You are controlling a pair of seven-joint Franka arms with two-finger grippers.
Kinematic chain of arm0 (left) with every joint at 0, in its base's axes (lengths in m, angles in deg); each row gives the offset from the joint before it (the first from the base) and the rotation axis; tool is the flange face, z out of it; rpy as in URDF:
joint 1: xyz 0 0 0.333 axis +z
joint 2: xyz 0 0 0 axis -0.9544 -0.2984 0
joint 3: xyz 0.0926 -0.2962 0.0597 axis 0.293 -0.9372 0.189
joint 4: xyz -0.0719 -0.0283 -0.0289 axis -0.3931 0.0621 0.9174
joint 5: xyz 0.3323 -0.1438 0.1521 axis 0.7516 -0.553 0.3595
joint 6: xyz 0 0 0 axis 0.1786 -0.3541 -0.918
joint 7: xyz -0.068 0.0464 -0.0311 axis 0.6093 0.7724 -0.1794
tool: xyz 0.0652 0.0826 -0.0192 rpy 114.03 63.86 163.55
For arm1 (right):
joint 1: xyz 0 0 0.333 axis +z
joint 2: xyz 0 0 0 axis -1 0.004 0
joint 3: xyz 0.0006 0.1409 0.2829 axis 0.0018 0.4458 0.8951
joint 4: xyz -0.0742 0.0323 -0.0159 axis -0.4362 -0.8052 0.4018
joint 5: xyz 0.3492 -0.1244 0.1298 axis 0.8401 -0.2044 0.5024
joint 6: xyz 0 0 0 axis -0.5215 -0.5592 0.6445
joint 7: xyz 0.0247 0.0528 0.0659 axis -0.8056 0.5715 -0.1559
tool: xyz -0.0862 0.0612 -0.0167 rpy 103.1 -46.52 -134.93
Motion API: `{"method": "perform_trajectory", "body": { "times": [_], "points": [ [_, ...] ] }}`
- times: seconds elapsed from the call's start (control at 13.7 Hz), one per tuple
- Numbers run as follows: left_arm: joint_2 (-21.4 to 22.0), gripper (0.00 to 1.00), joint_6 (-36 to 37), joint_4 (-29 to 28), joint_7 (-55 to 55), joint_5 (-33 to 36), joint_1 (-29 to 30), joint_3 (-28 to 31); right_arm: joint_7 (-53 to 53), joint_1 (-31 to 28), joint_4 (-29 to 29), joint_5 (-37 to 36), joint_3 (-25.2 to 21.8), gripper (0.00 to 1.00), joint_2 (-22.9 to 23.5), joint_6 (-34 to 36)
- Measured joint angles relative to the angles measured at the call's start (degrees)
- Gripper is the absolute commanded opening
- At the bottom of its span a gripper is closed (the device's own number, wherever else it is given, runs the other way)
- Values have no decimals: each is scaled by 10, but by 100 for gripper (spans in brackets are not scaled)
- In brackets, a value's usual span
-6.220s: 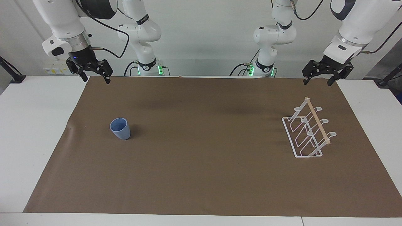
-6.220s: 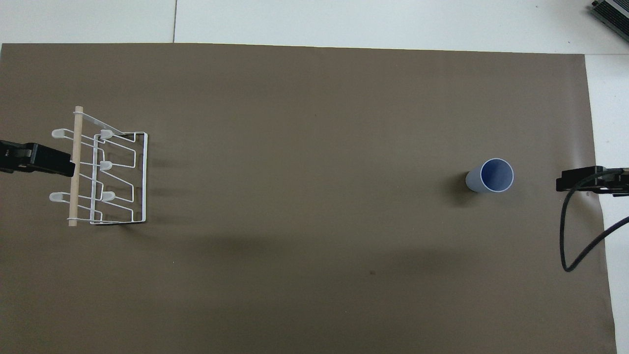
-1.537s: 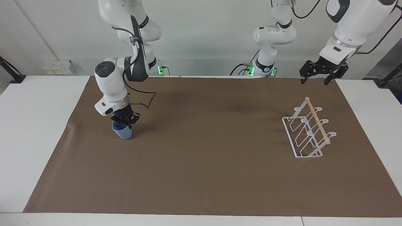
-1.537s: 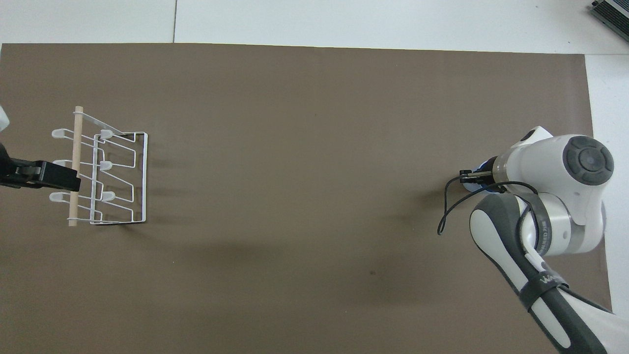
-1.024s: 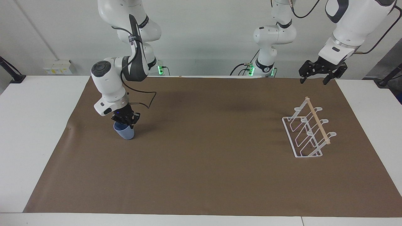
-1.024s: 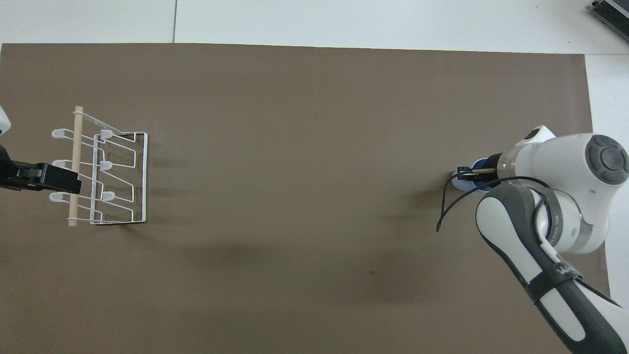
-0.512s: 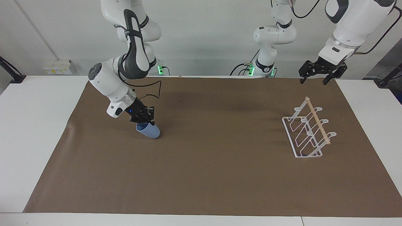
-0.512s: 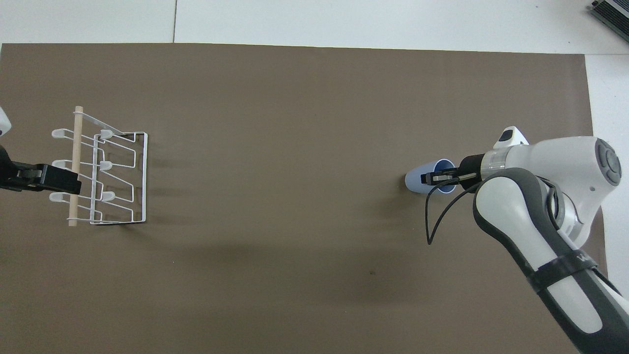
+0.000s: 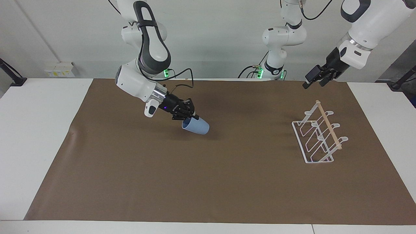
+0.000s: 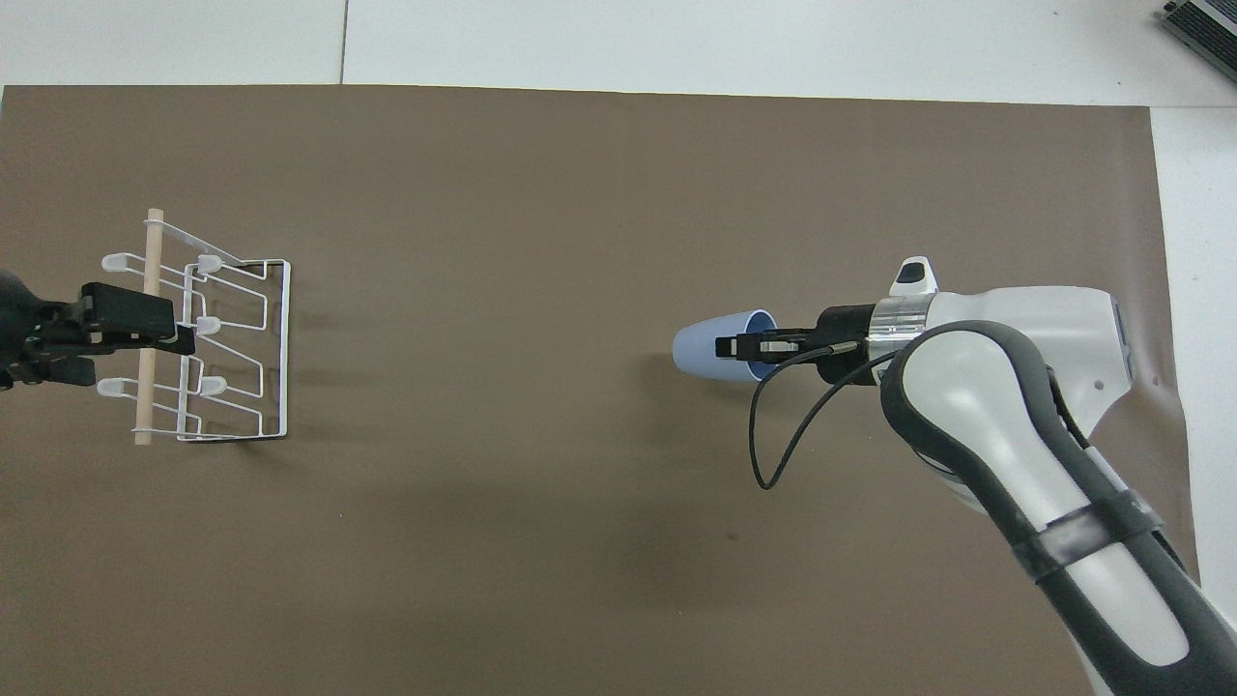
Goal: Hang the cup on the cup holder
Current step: 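Lift the cup with the right gripper while the left gripper rises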
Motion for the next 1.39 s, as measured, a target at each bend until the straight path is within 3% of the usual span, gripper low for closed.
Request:
{"method": "perform_trajectory", "body": {
  "times": [0.37,0.66,1.02,1.39],
  "points": [
    [14,100,-42,-34,-282,-115,3,0,0,0,-51,144,47,0,-1,1],
    [47,100,-118,-108,-458,-227,3,-1,11,0,-87,195,79,0,-5,-7],
    [77,100,-160,-155,-509,-333,2,-6,31,-1,-118,227,135,0,-6,-74],
    [79,100,-167,-156,-521,-356,1,-19,32,1,-145,276,182,0,-6,-126]
  ]
}}
